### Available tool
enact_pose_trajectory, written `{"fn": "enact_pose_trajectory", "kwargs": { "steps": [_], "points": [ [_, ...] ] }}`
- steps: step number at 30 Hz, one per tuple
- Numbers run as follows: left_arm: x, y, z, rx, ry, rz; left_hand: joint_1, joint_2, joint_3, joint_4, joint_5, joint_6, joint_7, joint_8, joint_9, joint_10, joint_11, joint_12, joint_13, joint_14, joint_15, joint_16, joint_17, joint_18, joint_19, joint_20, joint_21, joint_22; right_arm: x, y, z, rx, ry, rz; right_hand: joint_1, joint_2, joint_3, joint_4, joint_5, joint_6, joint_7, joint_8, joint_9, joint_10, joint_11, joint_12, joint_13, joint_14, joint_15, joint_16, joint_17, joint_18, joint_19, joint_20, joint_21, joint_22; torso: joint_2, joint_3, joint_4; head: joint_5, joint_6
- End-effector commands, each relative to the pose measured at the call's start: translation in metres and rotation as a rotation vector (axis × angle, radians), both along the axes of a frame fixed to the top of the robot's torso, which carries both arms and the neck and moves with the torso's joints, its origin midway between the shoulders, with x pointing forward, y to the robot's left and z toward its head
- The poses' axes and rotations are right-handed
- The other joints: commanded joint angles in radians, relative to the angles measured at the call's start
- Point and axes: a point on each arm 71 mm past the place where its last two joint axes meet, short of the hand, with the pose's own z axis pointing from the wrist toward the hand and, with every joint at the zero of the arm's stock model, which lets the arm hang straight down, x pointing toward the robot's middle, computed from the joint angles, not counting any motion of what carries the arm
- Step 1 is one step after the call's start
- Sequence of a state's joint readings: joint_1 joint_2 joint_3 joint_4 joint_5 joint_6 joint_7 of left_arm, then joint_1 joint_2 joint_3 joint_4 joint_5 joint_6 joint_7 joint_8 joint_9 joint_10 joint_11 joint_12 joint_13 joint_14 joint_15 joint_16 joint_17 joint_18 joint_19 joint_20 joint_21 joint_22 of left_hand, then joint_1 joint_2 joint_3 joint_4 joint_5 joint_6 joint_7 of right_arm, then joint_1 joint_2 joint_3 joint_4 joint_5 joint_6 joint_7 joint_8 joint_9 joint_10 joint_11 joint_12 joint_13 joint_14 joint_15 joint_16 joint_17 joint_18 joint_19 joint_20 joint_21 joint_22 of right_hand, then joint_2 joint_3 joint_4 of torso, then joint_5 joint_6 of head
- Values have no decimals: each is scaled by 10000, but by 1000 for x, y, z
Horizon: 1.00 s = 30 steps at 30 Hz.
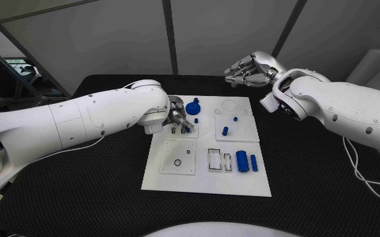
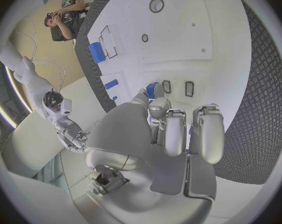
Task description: Assemble the parts on the task board
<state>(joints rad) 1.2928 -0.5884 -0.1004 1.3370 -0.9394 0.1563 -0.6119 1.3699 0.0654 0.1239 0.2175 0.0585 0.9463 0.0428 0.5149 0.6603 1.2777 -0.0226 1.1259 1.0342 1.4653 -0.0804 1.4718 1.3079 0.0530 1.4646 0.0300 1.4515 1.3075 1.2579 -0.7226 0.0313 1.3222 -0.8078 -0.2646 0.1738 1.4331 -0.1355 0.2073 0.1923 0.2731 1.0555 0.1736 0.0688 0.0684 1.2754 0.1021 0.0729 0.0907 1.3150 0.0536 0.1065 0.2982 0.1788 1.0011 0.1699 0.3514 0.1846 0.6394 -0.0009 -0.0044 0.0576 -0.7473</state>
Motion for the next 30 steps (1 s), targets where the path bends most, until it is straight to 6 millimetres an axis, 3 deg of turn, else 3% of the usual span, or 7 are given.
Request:
{"fn": "enact_pose_trajectory", "kwargs": {
  "steps": [1,2,3,9,13,24,30],
  "points": [
    [-2,1,-1,38,12,-67,202,-227,1152,-67,82,-129,-10,-24,159,-7,-106,-90,-23,751,-45,-26,1724,-89,151,-98,44,486,1,0,2,20,-88,17,-76,11,31,-41,41,49,20,0,3,-36,26,-69,-14,-50,42,-68,-14,27,-15,67,-57,-16,1,1,1,9,2],
    [-2,2,-1,5,-16,-48,208,-394,1539,-105,83,-156,-22,-18,208,0,-99,-98,-21,752,-57,-27,1726,-95,153,-85,44,493,1,0,2,18,-88,13,-76,11,31,-41,41,49,20,0,3,-36,26,-69,-14,-50,42,-68,-14,27,-15,67,-57,-16,3,1,1,8,0],
    [-2,3,-1,-25,-43,-31,5,-758,2709,-68,55,-164,92,42,363,21,-77,-135,-36,754,-21,-28,1733,-85,154,-122,38,503,1,0,2,17,-87,10,-76,11,31,-41,41,49,20,0,3,-36,26,-69,-14,-50,42,-68,-14,27,-15,67,-57,-16,3,1,1,8,0],
    [-4,8,2,-352,-267,219,-947,-1768,5107,-506,30,-260,-3,255,839,151,-87,-108,-26,761,-10,-32,1749,-106,165,-32,26,537,1,-1,1,3,-79,-18,-92,4,32,-41,52,32,32,-7,0,-61,39,-73,-29,-62,53,-95,-29,25,-29,75,-74,-25,-1,5,14,21,-13],
    [-5,13,4,-548,-449,389,-1281,-1902,5755,-783,47,-253,7,346,1016,166,-56,-137,-64,763,-45,-33,1755,-96,170,-53,22,551,2,-2,1,-8,-76,-45,-104,-1,29,-39,53,24,37,-9,-2,-72,45,-74,-36,-67,59,-108,-36,24,-35,80,-83,-29,-2,9,21,41,-19],
    [-10,21,10,-1115,-1170,830,-1598,-2115,6390,-1222,163,-248,-12,418,1209,241,-74,-123,-59,769,-64,-27,1768,-121,233,-67,84,687,2,-6,1,-28,-75,-100,-120,-2,27,-33,54,17,43,-11,-2,-81,51,-75,-42,-71,65,-120,-42,23,-41,84,-91,-33,-5,21,29,131,-34],
    [-15,23,9,-1097,-1817,877,-1754,-2212,6623,-1393,376,-212,-19,461,1296,322,-87,-65,-6,772,-76,-21,1777,-152,307,-80,173,846,3,-7,1,-23,-115,-146,-120,-2,27,-33,54,17,43,-11,-2,-81,51,-75,-42,-71,65,-120,-42,23,-41,84,-91,-33,-19,94,91,153,-69]
  ]
}}
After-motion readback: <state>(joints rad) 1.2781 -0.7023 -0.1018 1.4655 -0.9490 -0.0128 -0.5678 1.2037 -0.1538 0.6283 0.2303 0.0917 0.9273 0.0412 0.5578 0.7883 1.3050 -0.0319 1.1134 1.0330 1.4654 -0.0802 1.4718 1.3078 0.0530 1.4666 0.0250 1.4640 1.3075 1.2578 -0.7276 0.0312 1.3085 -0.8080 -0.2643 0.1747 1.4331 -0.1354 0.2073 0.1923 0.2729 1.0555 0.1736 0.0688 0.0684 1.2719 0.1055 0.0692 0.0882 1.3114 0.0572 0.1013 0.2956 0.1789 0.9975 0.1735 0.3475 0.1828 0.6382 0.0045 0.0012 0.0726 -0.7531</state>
